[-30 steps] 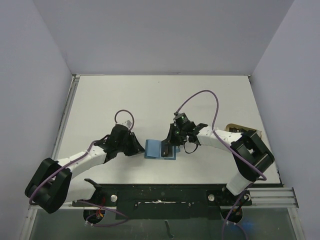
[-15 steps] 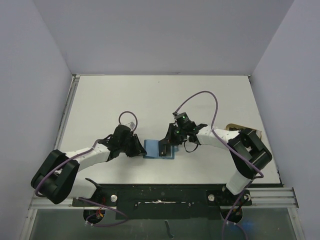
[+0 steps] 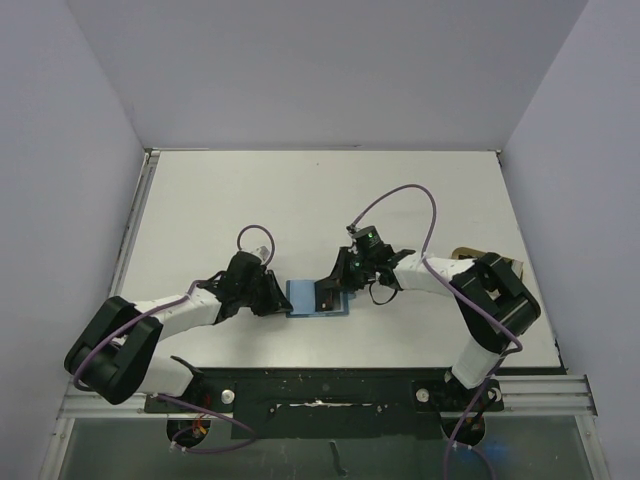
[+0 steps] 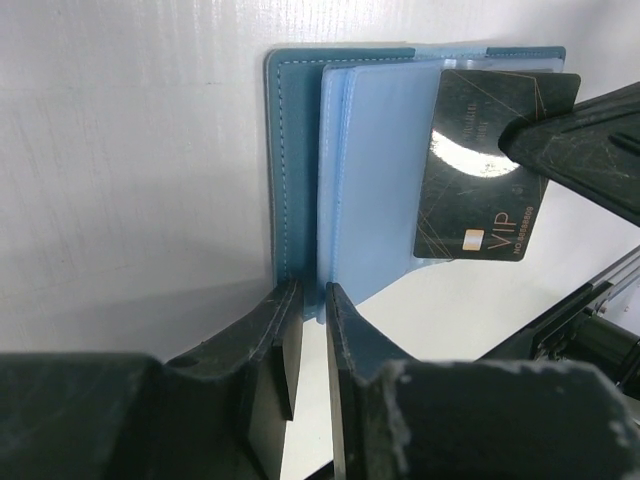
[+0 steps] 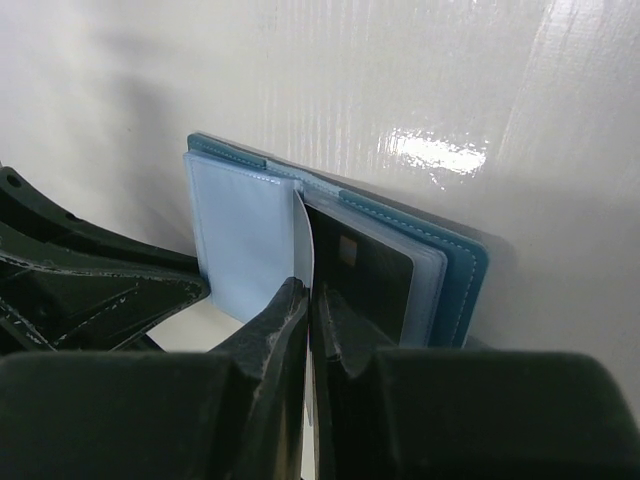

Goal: Put the credit cards into the card holder
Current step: Insert the credit card into the card holder.

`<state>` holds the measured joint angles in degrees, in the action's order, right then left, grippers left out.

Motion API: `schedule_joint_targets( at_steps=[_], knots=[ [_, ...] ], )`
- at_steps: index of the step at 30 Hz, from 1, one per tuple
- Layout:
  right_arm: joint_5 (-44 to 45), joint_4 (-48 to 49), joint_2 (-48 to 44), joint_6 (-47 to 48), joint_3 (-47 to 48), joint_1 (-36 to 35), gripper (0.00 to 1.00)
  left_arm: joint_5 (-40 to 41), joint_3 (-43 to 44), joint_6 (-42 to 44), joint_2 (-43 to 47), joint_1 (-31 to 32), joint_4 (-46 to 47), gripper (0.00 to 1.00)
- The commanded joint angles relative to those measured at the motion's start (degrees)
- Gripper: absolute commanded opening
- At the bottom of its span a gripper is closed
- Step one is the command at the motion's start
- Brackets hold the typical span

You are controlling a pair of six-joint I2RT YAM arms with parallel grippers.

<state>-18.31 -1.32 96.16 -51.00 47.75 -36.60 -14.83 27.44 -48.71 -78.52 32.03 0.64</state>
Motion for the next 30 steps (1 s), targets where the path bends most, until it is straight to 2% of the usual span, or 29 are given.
schedule_joint_targets(
  at_steps=[1, 30],
  knots=[
    [0.44, 1.94, 1.90, 1.61, -0.57, 0.26, 0.05, 0.37, -0.68, 0.64, 0.13, -0.03, 2.20, 0.15],
    [-3.19, 6.05, 3.30, 2.07, -2.05, 0.26, 0.04, 1.03, -0.28, 0.53, -0.33, 0.22, 2.26, 0.14]
  ],
)
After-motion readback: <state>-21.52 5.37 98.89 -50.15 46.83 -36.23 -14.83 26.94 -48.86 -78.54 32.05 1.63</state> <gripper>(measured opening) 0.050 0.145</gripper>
